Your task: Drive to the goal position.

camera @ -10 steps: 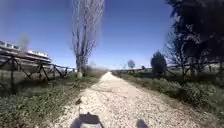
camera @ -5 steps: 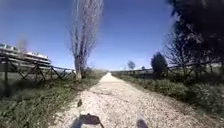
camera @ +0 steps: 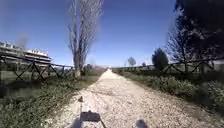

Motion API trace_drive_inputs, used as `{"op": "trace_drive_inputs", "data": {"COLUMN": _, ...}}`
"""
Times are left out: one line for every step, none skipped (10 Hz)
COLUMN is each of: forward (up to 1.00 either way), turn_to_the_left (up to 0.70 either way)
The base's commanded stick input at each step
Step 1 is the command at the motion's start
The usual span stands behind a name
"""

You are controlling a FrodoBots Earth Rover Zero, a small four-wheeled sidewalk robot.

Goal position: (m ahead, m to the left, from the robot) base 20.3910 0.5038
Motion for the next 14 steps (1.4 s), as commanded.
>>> {"op": "trace_drive_inputs", "data": {"forward": 0.50, "turn_to_the_left": 0.00}}
{"op": "trace_drive_inputs", "data": {"forward": 0.50, "turn_to_the_left": 0.00}}
{"op": "trace_drive_inputs", "data": {"forward": 0.50, "turn_to_the_left": 0.00}}
{"op": "trace_drive_inputs", "data": {"forward": 0.50, "turn_to_the_left": 0.00}}
{"op": "trace_drive_inputs", "data": {"forward": 0.50, "turn_to_the_left": 0.00}}
{"op": "trace_drive_inputs", "data": {"forward": 0.50, "turn_to_the_left": 0.00}}
{"op": "trace_drive_inputs", "data": {"forward": 0.50, "turn_to_the_left": 0.00}}
{"op": "trace_drive_inputs", "data": {"forward": 0.50, "turn_to_the_left": 0.00}}
{"op": "trace_drive_inputs", "data": {"forward": 0.50, "turn_to_the_left": 0.00}}
{"op": "trace_drive_inputs", "data": {"forward": 0.50, "turn_to_the_left": 0.00}}
{"op": "trace_drive_inputs", "data": {"forward": 0.50, "turn_to_the_left": 0.00}}
{"op": "trace_drive_inputs", "data": {"forward": 0.50, "turn_to_the_left": 0.00}}
{"op": "trace_drive_inputs", "data": {"forward": 0.50, "turn_to_the_left": 0.00}}
{"op": "trace_drive_inputs", "data": {"forward": 0.50, "turn_to_the_left": 0.00}}
